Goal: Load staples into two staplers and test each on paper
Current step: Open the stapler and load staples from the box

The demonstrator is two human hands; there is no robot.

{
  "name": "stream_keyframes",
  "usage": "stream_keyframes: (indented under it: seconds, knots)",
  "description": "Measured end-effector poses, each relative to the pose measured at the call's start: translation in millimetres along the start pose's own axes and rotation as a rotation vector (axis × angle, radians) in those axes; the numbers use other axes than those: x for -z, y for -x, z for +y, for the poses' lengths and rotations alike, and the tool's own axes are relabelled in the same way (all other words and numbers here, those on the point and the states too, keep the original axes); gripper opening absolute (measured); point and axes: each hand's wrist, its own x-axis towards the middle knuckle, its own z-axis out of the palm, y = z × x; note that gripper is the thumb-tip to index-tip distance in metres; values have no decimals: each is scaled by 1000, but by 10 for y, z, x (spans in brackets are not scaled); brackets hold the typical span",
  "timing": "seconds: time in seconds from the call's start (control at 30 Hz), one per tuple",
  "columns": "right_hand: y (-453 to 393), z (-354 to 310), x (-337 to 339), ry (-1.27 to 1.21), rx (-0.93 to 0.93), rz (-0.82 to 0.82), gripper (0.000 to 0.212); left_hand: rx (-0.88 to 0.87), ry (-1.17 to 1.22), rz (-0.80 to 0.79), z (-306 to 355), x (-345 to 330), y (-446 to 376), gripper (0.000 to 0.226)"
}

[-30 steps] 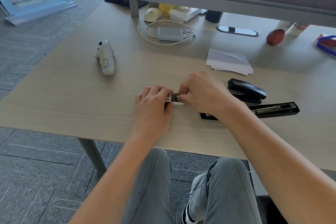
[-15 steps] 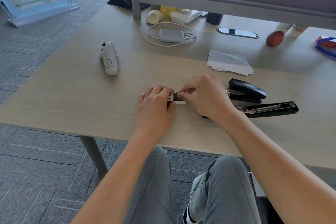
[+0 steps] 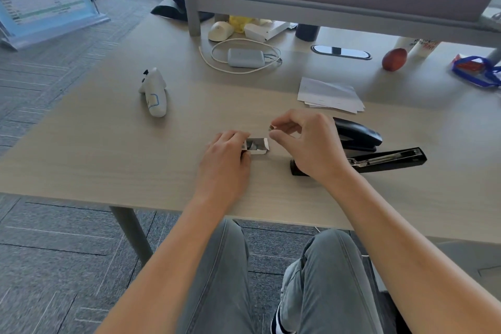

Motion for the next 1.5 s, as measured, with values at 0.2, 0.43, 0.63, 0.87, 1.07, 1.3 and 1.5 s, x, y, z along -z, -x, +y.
stream_keyframes:
  seconds: [0.2,0.43,0.63,0.87,1.07,1.3,1.5]
  knots:
    - [238,161,281,9,-42,44,16,-65,-74,-7,104,-25,18,44]
    - [526,429,710,126,-42,88,18,-200,-9,32,661,-213,141,44]
    - [680,640,932,239,-3,52,21,-122,39,32,881,-428,326,43]
    - [699,770,992,313,36,2,17,-65,-2,14,920,-496,277,37]
    - [648,806,997,371,54,-2,15,-76,-5,38,931,-540,273,37]
    - [609,786,1012,377,2,-47,17,-71,-5,38,924,-549,298,38]
    - [560,753,1018,389,-24,-95,19,-70,0,29,925,-530,300,39]
